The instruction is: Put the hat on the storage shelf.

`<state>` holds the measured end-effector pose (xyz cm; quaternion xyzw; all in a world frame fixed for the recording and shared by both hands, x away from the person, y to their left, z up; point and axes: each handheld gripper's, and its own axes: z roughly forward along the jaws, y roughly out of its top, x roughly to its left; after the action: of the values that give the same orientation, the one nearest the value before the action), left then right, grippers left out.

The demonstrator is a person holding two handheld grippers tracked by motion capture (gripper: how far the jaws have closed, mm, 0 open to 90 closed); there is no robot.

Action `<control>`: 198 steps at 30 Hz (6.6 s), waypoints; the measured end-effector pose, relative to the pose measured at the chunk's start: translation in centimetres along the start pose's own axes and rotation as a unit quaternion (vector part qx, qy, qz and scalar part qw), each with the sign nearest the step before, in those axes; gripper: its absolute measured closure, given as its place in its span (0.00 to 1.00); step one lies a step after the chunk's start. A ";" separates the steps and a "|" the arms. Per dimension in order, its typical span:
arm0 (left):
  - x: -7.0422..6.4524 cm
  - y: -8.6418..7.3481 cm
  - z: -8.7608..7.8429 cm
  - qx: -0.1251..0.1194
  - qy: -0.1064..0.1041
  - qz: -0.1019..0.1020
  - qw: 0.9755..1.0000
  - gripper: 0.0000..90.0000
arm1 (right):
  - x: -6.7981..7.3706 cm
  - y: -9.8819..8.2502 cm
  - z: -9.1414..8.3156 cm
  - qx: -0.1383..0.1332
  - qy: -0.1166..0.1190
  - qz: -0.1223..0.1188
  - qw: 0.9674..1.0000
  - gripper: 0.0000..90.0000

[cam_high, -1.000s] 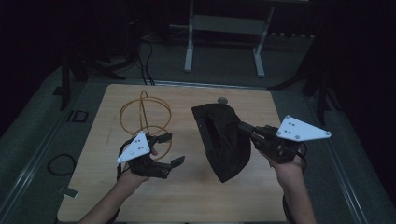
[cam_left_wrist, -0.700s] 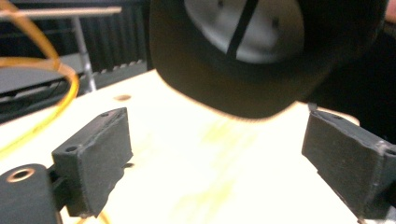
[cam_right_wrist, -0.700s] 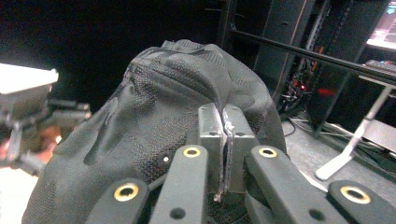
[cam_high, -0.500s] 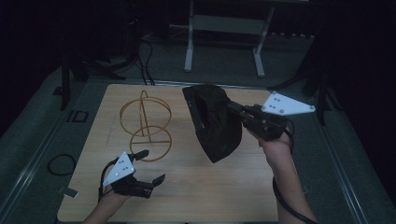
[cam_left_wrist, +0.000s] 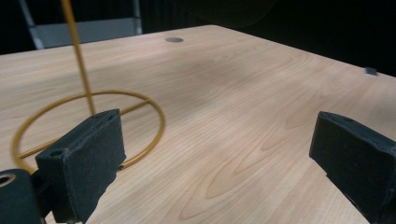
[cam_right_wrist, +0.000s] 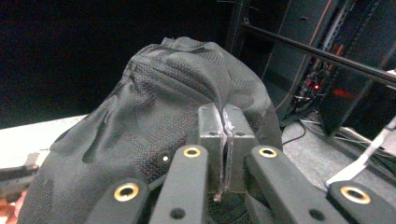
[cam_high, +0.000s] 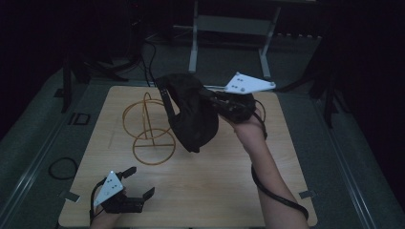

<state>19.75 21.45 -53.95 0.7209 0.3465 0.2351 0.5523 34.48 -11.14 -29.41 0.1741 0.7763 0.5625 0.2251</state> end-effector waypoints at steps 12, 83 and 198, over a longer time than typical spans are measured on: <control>0.8 -0.7 -0.3 -0.012 0.016 -0.017 1.000 0.05 | 2.0 0.9 6.0 0.034 0.043 -0.006 0.999 0.98; 0.4 -1.1 0.1 -0.006 -0.012 -0.015 1.000 0.05 | 3.8 -0.2 13.9 0.083 0.068 0.030 0.994 0.64; 0.4 -1.5 0.5 0.011 -0.002 -0.014 1.000 0.05 | 3.8 -26.9 -2.1 0.165 0.041 0.047 0.984 0.16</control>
<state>19.96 21.64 -55.58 0.7225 0.3581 0.2215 0.5483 29.71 -19.08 -55.00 0.2216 0.8579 0.4435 0.1346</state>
